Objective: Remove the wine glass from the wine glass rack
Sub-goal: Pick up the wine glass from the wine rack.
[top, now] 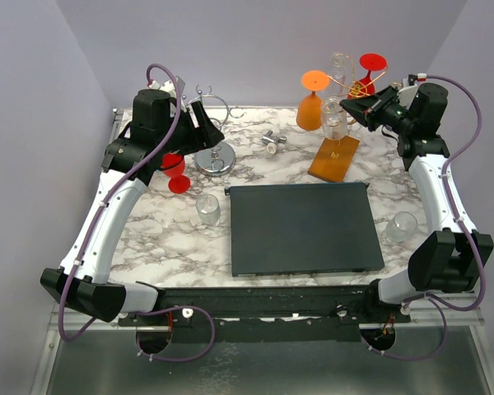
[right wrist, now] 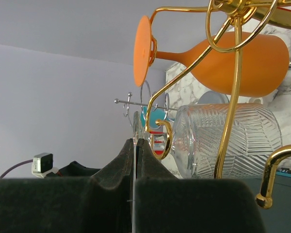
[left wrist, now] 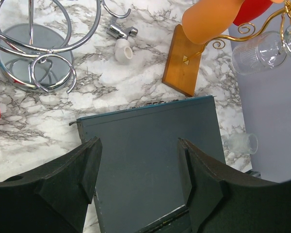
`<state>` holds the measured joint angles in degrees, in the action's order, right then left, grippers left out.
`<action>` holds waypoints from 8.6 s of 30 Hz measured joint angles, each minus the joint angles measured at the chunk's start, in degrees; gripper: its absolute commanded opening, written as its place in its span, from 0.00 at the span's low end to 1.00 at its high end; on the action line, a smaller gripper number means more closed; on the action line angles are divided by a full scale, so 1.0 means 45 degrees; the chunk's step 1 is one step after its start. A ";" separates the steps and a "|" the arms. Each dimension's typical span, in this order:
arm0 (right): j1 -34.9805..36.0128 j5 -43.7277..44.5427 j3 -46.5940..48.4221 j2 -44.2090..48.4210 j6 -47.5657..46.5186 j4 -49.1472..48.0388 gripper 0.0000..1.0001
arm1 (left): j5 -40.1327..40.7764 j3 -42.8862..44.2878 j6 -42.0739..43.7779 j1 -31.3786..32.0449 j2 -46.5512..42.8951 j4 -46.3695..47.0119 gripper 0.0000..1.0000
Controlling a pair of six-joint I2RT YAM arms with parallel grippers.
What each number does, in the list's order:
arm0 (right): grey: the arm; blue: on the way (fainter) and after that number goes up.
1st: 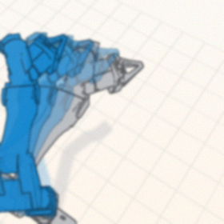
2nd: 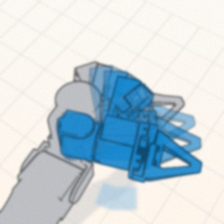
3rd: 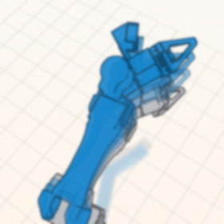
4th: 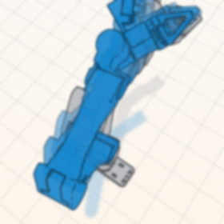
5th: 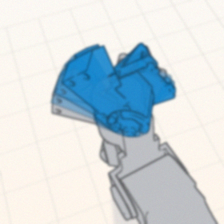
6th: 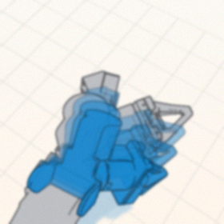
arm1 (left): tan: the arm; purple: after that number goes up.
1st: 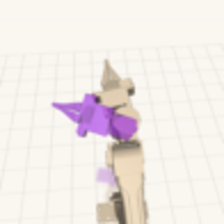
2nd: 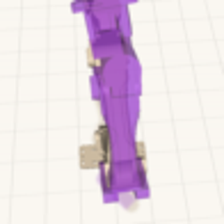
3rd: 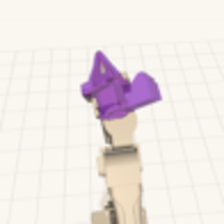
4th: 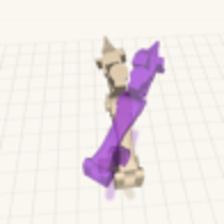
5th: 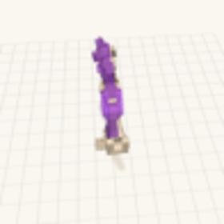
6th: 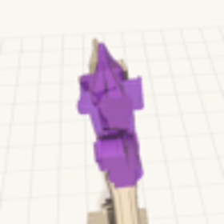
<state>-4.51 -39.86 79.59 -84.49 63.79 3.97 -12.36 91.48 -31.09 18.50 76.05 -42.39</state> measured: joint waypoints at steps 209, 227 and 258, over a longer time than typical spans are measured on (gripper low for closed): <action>0.0175 0.0622 0.1481 -0.1758 0.1598 -0.0083 0.01 | -0.3347 0.3968 -0.8854 0.3453 0.7786 0.9364 0.85; 0.0170 0.2681 0.0656 -0.0583 0.1821 0.0573 0.01 | -0.3351 0.3245 -0.8956 0.3298 0.7456 0.9685 0.85; 0.0170 0.4046 -0.1433 0.2191 0.1472 0.1477 0.01 | -0.3351 0.2123 -0.8986 0.3235 0.6771 1.0127 0.86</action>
<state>-3.75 -21.65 73.14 -74.63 70.41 10.61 -27.44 101.03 -71.53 33.06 106.52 3.18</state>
